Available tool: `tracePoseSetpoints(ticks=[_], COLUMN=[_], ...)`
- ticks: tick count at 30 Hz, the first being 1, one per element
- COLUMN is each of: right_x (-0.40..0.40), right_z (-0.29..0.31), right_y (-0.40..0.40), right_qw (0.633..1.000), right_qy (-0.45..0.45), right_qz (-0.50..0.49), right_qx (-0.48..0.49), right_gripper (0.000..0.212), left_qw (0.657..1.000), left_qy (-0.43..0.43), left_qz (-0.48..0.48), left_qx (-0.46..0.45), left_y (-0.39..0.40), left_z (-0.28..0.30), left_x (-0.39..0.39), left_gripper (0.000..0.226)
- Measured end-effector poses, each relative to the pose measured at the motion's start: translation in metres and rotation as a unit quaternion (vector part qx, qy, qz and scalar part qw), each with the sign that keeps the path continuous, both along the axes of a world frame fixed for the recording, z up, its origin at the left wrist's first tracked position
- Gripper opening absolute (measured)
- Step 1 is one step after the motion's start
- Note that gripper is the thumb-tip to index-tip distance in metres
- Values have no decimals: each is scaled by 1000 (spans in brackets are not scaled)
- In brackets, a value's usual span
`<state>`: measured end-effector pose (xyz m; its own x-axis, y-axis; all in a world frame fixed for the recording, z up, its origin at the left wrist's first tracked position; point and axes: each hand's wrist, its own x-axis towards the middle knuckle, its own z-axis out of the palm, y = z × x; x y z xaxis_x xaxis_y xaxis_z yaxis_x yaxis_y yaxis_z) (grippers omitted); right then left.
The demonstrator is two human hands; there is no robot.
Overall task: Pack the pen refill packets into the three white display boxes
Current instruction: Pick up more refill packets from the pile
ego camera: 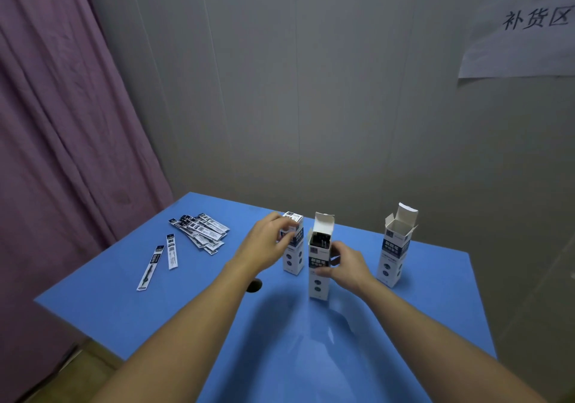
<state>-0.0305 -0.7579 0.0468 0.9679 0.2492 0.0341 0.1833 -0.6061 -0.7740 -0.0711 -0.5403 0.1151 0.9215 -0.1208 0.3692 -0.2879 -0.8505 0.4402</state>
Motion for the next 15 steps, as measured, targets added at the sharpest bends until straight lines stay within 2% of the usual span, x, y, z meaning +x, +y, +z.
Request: tracePoseSetpoints(ticks=[5, 11, 15], right_x=[3, -6, -24], right_z=[-12, -10, -2], right_y=[-3, 3, 6], right_qw=[999, 980, 951], right_qy=[42, 109, 156], right_qz=[-31, -45, -15], right_qx=[-6, -162, -268], right_gripper=[52, 59, 24], left_qw=[998, 985, 974], left_qy=[41, 109, 133], left_qz=[49, 122, 177], left_qx=[28, 56, 56], left_y=[24, 56, 66], left_z=[-22, -46, -54], left_x=[-23, -47, -65], left_gripper=[23, 22, 21])
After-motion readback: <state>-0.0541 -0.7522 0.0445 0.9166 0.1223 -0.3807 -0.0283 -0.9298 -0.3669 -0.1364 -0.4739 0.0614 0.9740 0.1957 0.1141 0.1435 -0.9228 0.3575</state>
